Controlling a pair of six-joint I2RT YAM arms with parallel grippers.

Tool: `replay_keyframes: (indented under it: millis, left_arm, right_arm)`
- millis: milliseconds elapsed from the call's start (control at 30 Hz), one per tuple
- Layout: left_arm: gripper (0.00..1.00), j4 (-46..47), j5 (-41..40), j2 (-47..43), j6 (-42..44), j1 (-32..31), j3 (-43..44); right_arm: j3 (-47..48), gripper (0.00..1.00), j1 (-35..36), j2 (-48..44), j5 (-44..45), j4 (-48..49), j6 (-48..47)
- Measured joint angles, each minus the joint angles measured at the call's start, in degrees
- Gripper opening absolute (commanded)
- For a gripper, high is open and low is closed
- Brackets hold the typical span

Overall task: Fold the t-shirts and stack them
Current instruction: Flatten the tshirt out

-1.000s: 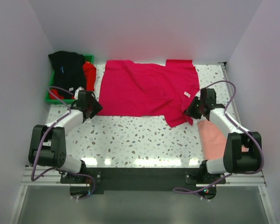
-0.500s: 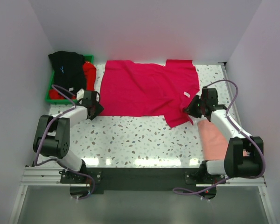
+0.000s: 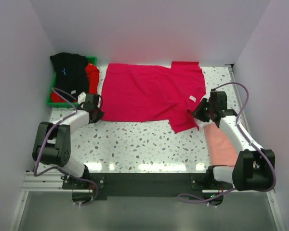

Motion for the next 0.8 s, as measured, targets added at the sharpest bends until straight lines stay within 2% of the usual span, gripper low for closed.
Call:
replay_keyframes:
  millis: [267,433,633,800]
  left_arm:
    - [0.00,-4.2,-0.9,-15.1,0.2,3.1,-4.6]
    - [0.00,-5.9,-1.5,-22.1,0.7,4.1,-7.7]
    - [0.00,-7.0,-0.8,-23.8,0.8,4.4,-10.0]
    - [0.00,-7.2,-0.2,-24.0,1.8,4.4,-10.0]
  right_arm:
    - [-2.3,0.28,-1.2,-8.6,0.0,-6.2,-0.9]
    - [-6.5,0.45,-1.5,-16.9,0.1,-10.4,-1.6]
    - [-9.2,0.47,-1.3,-19.5,0.3,-13.0,-3.8]
    - [-13.0,0.47,2.6,-19.9,1.8,-13.0,-3.0]
